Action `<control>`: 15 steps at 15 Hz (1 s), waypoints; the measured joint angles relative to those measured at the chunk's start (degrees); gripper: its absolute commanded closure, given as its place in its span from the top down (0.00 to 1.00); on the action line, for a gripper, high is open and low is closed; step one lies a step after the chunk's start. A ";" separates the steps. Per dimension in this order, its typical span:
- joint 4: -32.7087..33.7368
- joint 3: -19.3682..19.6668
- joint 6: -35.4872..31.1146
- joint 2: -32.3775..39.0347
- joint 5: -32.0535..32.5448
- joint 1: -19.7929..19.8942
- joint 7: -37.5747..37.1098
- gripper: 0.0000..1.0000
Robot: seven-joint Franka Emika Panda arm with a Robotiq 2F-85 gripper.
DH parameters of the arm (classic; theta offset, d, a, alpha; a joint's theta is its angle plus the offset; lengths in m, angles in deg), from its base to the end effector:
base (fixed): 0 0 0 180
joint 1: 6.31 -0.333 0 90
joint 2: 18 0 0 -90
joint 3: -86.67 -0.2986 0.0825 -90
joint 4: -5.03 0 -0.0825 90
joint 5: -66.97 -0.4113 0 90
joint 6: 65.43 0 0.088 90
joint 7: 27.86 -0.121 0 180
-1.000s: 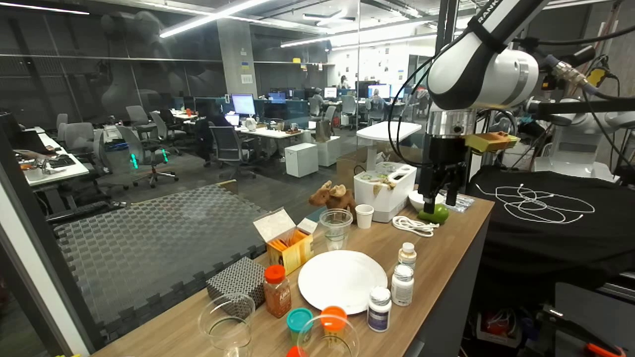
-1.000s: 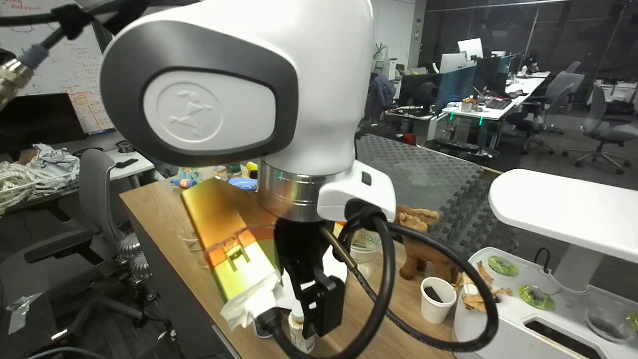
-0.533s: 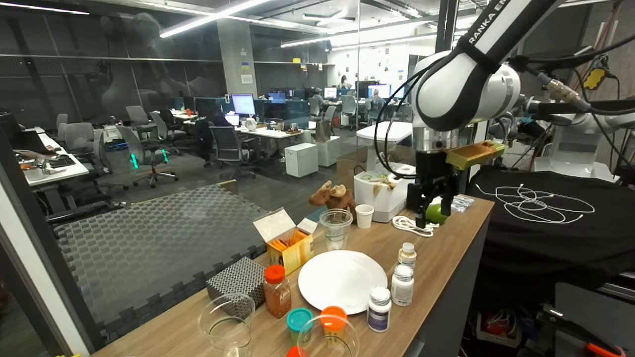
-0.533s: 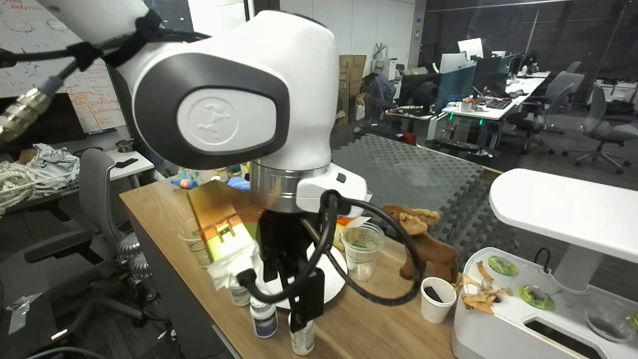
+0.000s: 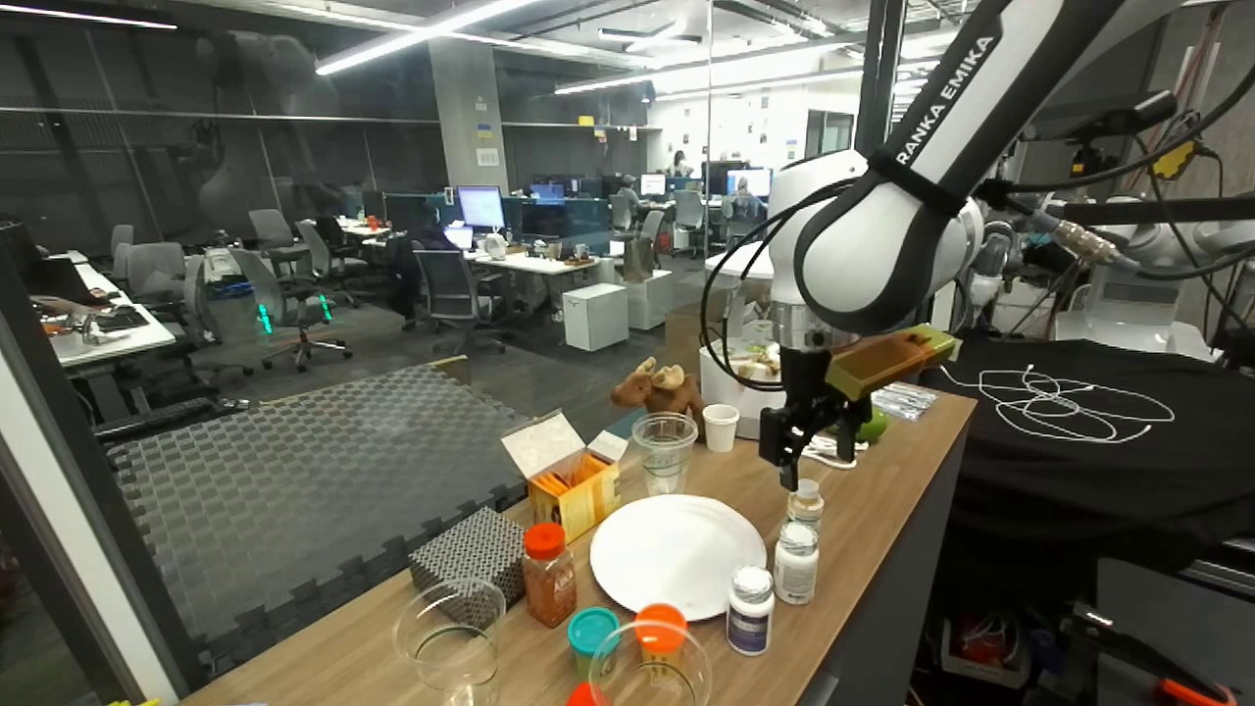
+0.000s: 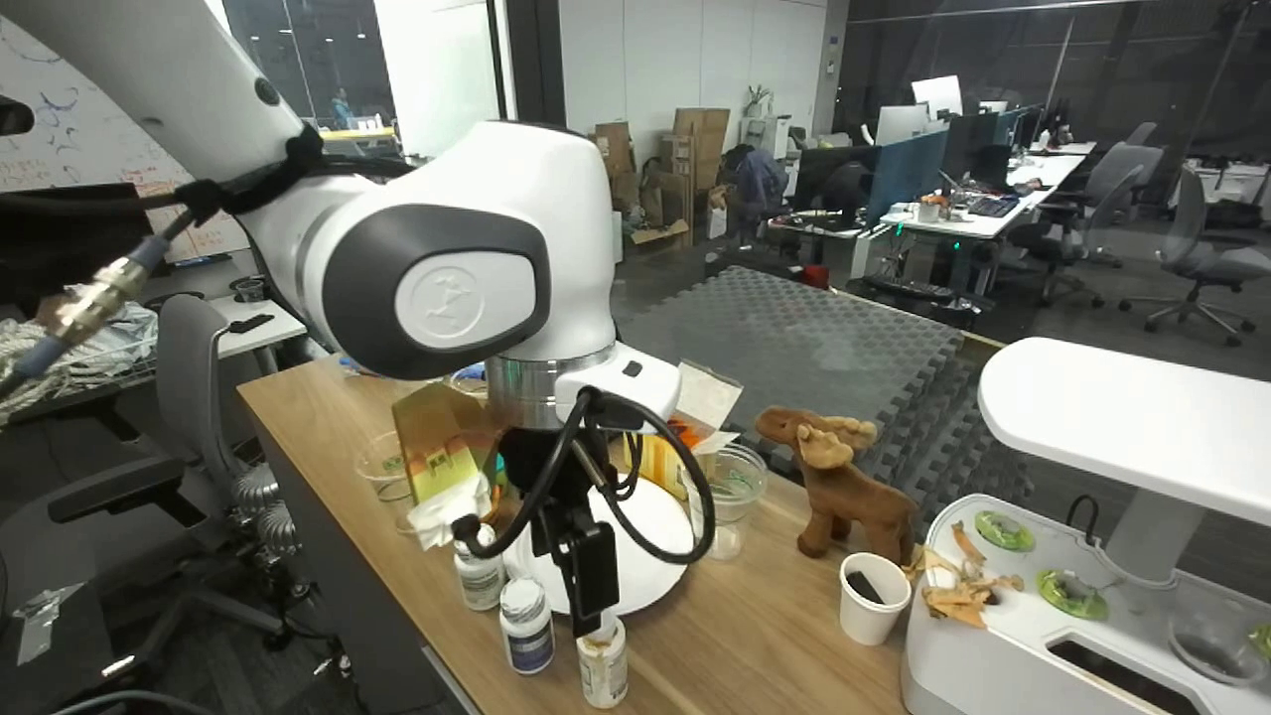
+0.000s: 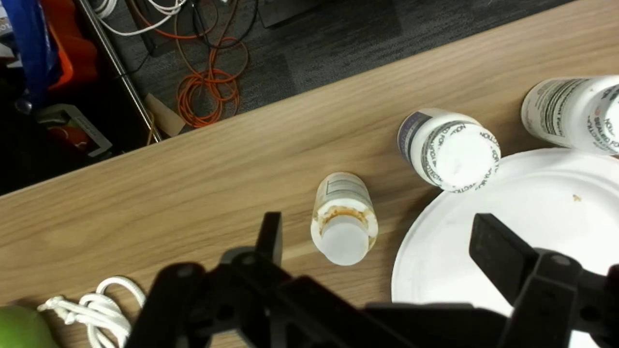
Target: Pick up all the objects surrounding the white plate and arrange them on the plate
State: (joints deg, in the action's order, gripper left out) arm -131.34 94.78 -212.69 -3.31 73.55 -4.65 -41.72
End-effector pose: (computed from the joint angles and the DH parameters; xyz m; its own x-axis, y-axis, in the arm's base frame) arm 0.4991 -0.0890 0.1556 0.9505 -0.3074 -0.0460 -0.3014 -0.9477 0.1053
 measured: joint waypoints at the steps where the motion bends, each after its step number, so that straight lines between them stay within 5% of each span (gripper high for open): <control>1: -0.18 0.05 -1.70 0.72 -0.28 0.07 -0.68 1.00; 9: -0.73 0.95 -8.73 4.75 -4.40 0.95 -2.16 1.00; 10: -0.72 0.90 -9.05 5.02 -5.28 1.04 -2.13 0.75; 12: -0.68 0.75 -9.46 5.52 -6.95 1.16 -2.12 0.68; 15: -0.62 0.73 -9.64 5.99 -8.19 1.16 -2.13 0.42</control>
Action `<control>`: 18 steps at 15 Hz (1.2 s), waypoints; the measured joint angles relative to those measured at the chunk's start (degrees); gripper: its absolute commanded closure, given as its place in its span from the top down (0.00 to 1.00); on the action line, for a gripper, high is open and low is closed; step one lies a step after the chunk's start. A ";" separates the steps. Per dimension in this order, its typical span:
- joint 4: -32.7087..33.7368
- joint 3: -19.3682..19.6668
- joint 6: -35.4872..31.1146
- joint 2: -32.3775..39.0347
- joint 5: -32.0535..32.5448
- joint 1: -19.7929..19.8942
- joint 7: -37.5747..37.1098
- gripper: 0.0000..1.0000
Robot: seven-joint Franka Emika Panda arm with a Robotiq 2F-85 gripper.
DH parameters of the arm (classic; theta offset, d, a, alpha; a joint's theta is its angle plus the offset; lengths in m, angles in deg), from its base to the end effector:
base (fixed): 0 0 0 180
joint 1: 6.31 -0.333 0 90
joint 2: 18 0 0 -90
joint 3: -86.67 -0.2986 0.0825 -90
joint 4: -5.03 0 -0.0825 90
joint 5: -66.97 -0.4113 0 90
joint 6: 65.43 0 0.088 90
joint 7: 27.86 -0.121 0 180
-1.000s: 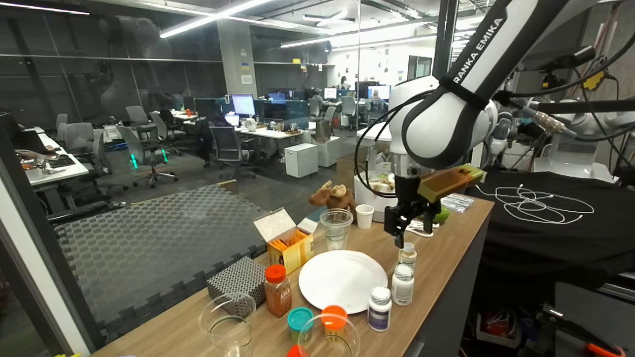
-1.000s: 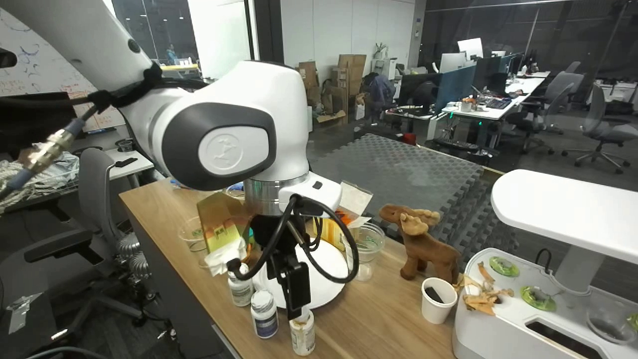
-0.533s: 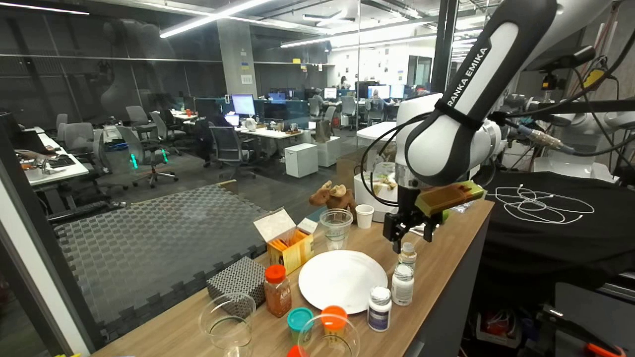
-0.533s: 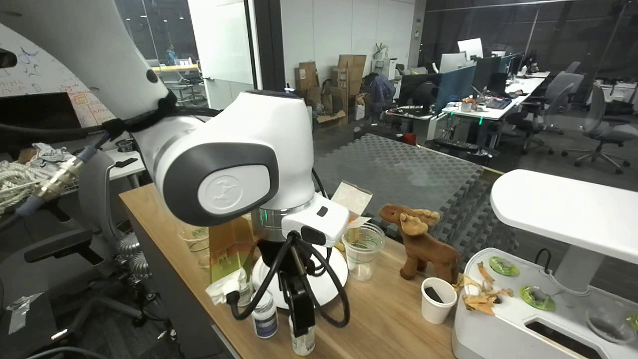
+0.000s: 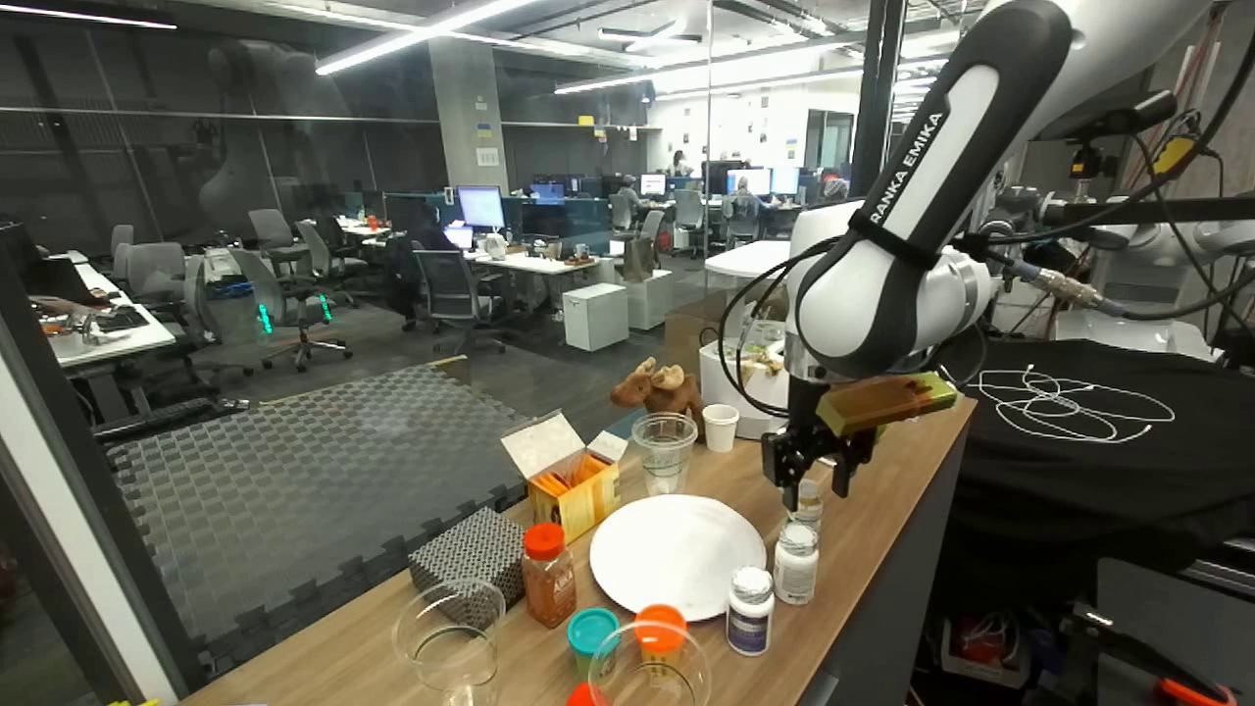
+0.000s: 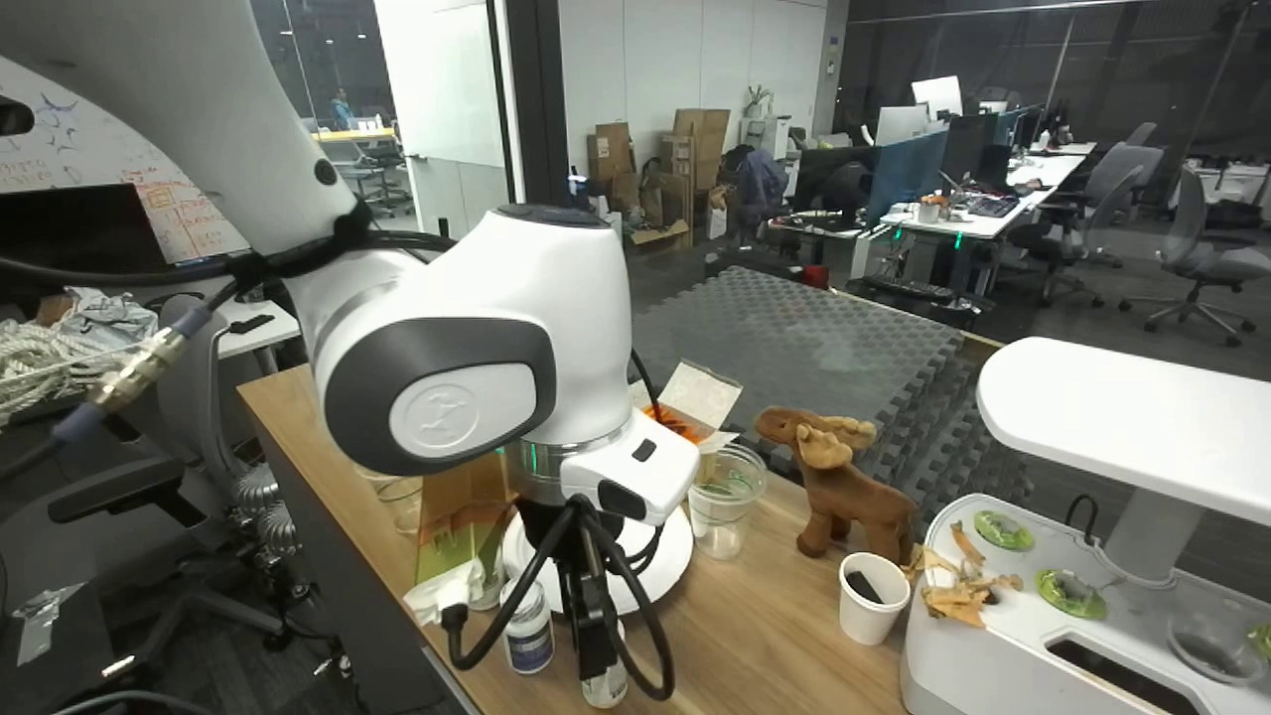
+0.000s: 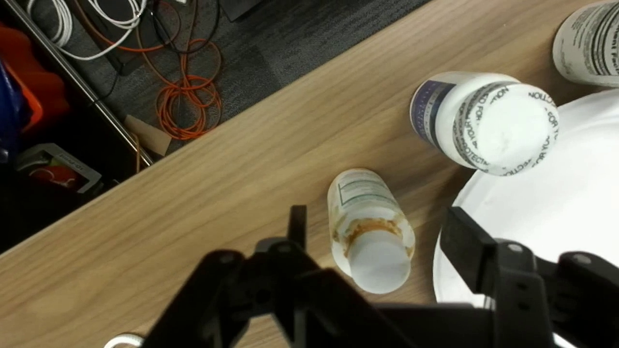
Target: Pick up all the objects surrounding the white plate and arrange them on the plate
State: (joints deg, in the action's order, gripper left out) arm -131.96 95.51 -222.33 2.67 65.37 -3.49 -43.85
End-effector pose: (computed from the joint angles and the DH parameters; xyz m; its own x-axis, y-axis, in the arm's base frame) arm 0.4906 -0.1093 0.1144 0.8782 -0.4783 0.0042 -0.4780 -0.8773 0.0441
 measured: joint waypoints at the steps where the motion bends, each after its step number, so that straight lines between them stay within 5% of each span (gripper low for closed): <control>1: 0.03 0.02 -0.08 0.12 -0.09 0.00 -0.03 0.35; 5: 0.23 0.18 -0.62 0.28 -0.10 -0.06 -0.45 0.09; 7: 0.29 0.51 -0.85 0.22 -0.09 -0.15 -0.74 0.15; 18: 1.14 4.28 -2.07 -0.91 3.67 -3.50 -3.42 0.16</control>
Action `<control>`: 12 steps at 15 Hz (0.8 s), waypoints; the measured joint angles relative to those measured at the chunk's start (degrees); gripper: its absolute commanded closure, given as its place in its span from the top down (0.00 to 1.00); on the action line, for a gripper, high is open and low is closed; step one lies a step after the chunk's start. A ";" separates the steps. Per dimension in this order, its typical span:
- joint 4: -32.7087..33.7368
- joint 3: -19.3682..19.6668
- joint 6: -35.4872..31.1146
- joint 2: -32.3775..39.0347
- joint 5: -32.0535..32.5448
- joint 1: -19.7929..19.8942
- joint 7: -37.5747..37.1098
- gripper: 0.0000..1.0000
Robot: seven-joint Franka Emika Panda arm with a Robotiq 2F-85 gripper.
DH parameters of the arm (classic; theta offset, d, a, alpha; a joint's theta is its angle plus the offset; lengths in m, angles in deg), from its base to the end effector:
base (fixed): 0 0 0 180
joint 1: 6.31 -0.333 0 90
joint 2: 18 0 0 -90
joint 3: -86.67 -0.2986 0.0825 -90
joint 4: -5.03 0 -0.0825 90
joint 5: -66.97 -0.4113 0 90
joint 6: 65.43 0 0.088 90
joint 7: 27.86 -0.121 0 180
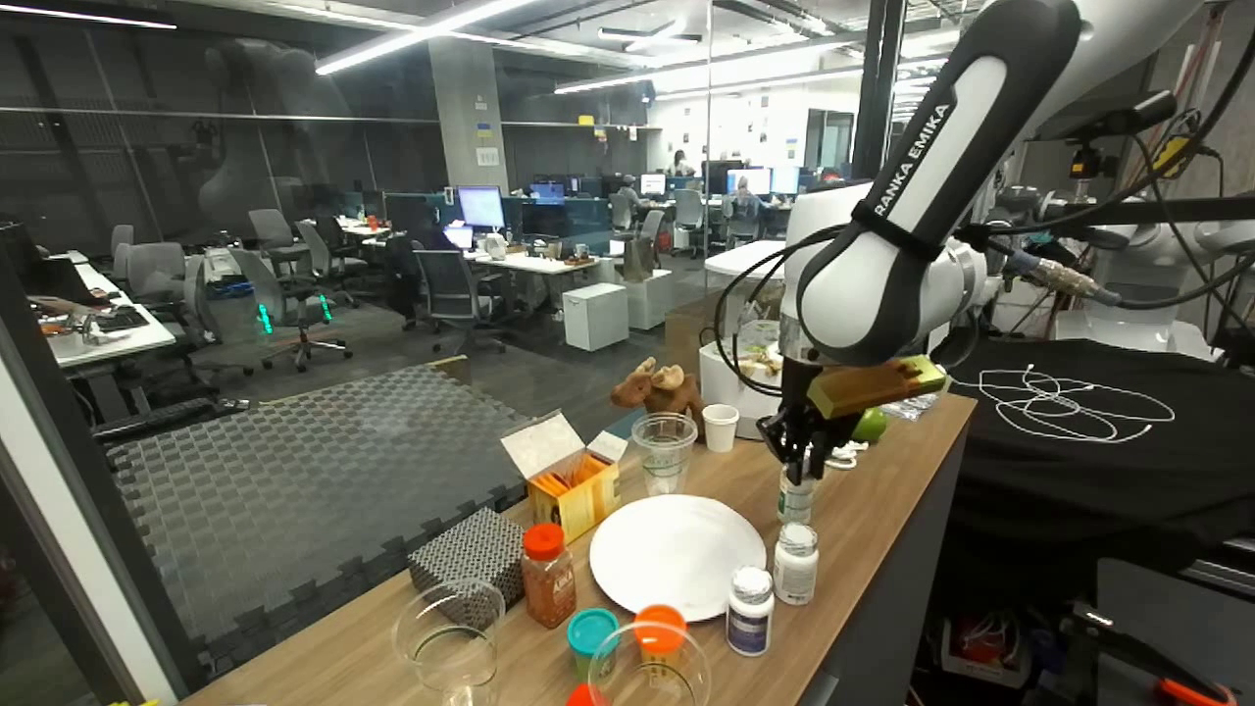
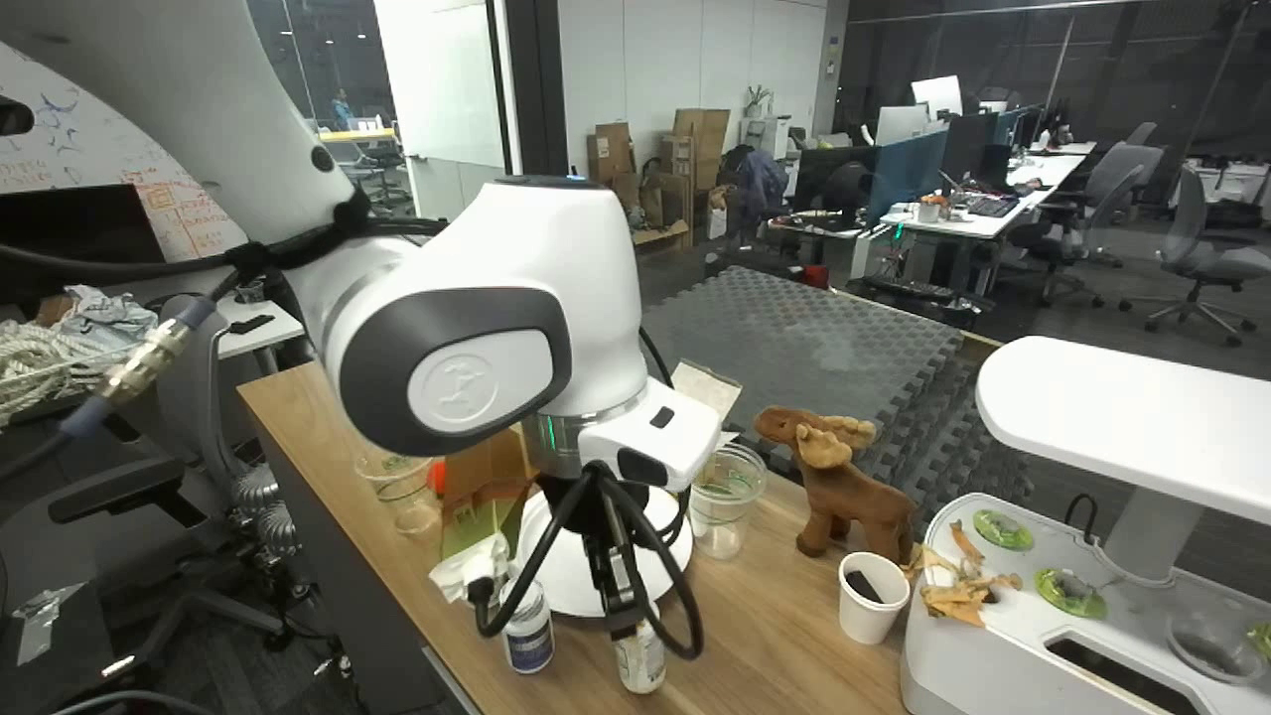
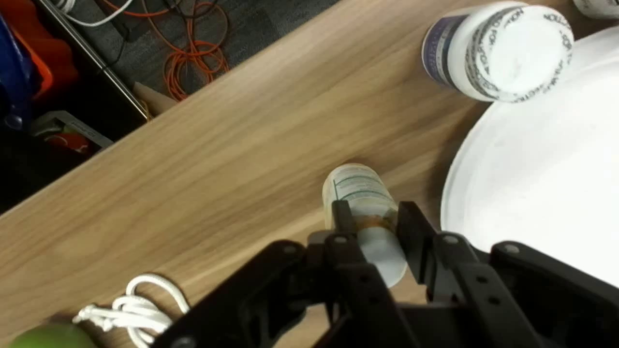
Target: Pick up all the objects surrounding the white plate and arrange them on the plate
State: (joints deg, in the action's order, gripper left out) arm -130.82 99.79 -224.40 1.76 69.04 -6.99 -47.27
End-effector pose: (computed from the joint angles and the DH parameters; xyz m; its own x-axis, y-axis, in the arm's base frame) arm 0.5066 -0.1190 0.1348 0.8721 -0.4809 0.0908 -0.4871 -0.8709 0.0654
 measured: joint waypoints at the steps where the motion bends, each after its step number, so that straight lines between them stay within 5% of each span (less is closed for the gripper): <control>1: 0.47 0.24 0.01 -0.66 0.78 -0.66 -0.34 0.15; 12: 10.78 -5.14 3.78 2.19 2.86 -4.74 -0.64 0.15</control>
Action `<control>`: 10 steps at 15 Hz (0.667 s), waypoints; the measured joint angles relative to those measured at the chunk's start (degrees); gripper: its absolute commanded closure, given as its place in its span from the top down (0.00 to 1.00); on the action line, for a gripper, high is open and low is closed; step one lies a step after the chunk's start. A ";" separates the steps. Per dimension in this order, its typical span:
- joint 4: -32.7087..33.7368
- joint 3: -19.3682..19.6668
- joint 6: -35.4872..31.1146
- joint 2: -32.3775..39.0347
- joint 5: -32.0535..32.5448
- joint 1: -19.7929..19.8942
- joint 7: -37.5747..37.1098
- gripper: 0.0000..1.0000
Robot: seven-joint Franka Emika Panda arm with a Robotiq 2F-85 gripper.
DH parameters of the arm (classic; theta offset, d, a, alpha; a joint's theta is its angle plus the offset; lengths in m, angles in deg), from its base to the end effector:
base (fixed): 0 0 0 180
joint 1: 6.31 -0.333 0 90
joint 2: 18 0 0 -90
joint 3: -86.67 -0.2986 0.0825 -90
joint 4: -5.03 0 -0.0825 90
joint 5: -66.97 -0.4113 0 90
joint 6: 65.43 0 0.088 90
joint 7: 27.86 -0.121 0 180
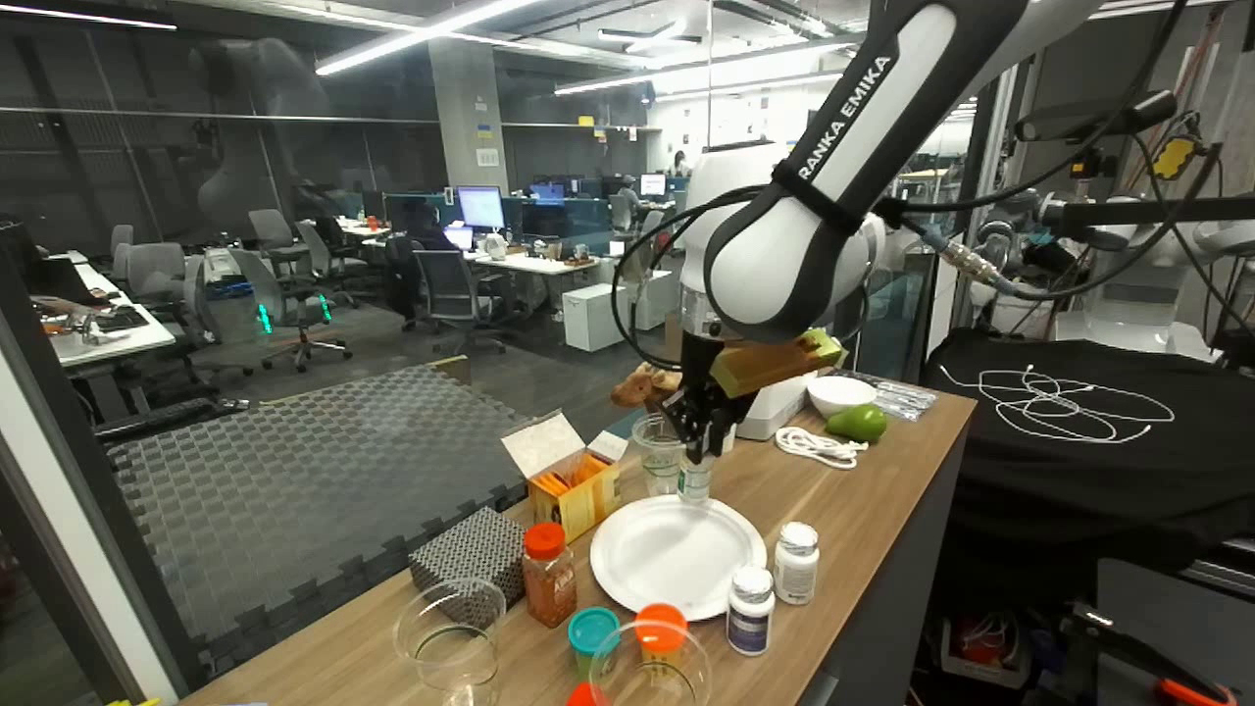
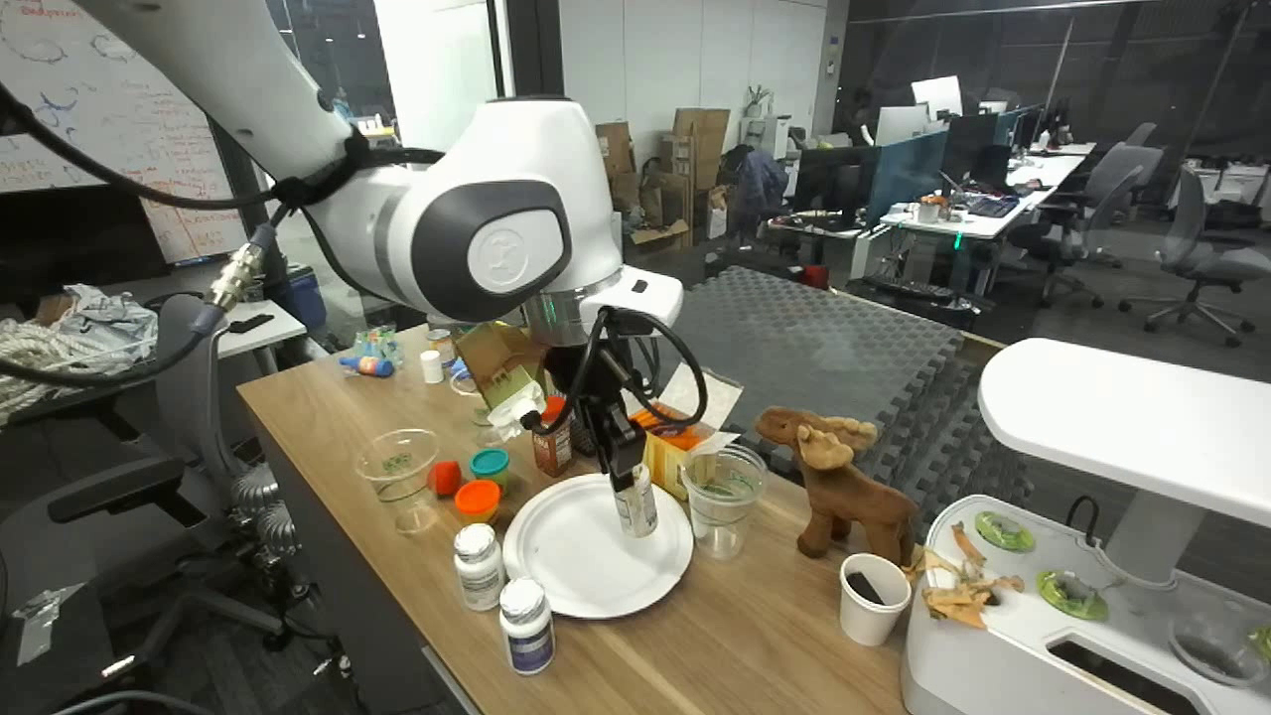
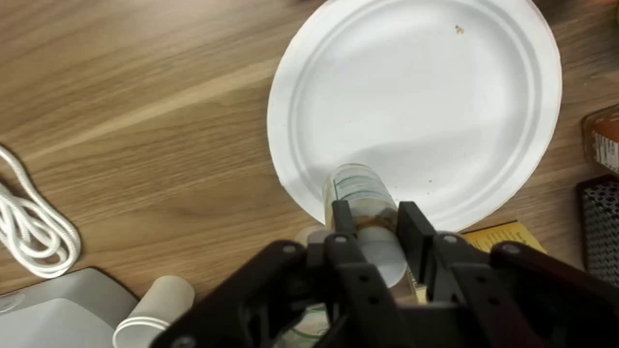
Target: Pick up all the objects surrounding the white plate and arrange them on the plate
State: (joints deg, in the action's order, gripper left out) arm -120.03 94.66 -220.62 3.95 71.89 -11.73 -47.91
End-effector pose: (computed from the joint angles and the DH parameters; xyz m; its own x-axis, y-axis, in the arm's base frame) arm 0.5855 -0.0262 0.1738 0.9417 -0.2932 0.1649 -0.3042 -0.9516 0.0448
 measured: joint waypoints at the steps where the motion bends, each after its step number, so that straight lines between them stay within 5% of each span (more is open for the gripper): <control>1: 1.07 -0.56 0.62 1.38 -0.02 0.00 0.07 0.15; 10: 8.18 -1.51 2.72 10.13 -0.04 0.01 0.16 0.15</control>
State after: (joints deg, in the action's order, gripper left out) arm -111.85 93.15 -217.89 14.08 71.86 -11.72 -47.75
